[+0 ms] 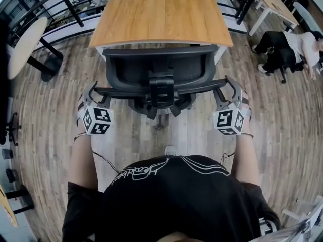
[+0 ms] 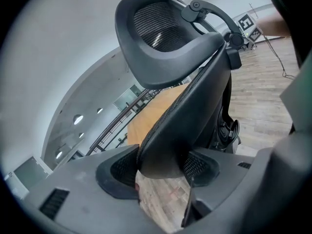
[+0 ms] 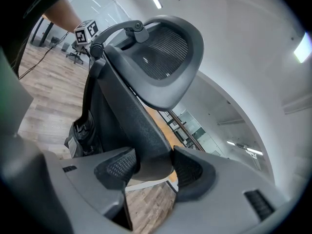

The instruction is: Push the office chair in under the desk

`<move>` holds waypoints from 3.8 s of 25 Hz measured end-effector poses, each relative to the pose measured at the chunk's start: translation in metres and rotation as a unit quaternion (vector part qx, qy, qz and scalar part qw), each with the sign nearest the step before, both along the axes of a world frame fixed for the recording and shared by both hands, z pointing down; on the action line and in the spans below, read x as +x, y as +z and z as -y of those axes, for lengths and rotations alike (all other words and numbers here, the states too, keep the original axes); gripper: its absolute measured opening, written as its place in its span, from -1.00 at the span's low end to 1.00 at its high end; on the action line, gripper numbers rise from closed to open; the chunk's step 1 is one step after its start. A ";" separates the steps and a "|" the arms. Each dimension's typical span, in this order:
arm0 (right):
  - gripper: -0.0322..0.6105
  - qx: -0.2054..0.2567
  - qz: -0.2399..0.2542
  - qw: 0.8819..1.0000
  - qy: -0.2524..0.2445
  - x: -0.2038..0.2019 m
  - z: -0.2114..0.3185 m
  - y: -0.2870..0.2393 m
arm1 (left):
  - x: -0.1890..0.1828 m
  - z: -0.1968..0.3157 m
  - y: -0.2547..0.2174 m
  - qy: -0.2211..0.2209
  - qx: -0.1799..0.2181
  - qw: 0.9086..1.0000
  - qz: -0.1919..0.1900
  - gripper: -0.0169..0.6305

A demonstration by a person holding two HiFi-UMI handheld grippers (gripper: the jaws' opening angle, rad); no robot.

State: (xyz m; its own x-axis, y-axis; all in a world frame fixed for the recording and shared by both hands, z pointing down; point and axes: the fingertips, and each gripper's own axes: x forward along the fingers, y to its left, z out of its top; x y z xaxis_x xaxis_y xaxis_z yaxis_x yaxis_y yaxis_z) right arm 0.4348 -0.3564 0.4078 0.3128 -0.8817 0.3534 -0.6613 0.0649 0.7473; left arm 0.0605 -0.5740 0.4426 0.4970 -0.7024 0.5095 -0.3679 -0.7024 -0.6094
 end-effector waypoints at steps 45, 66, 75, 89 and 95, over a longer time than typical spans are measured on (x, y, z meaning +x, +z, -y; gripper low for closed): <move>-0.09 -0.017 -0.001 0.997 0.070 0.113 0.223 0.010 | 0.134 0.259 0.012 0.039 0.009 0.999 -0.003 -0.20; -0.09 0.007 -0.002 0.995 0.096 0.114 0.230 0.015 | 0.154 0.290 0.012 0.064 0.029 0.997 -0.007 -0.20; -0.09 0.016 -0.005 0.992 0.122 0.121 0.236 0.017 | 0.156 0.287 0.016 0.089 0.014 0.996 -0.003 -0.21; -0.09 0.033 -0.006 0.990 0.134 0.128 0.244 0.021 | 0.159 0.283 0.023 0.104 0.002 0.994 -0.016 -0.21; -0.09 0.021 0.001 0.991 0.130 0.129 0.245 0.023 | 0.159 0.283 0.025 0.116 -0.009 0.993 -0.021 -0.21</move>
State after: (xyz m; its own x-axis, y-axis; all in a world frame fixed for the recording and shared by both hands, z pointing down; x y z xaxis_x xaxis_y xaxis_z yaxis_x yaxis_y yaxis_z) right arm 0.5636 -0.6011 0.4305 0.5301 -0.7858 0.3186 -0.6532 -0.1388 0.7444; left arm 0.2194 -0.8567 0.4673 0.6655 -0.5571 0.4968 -0.2196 -0.7822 -0.5831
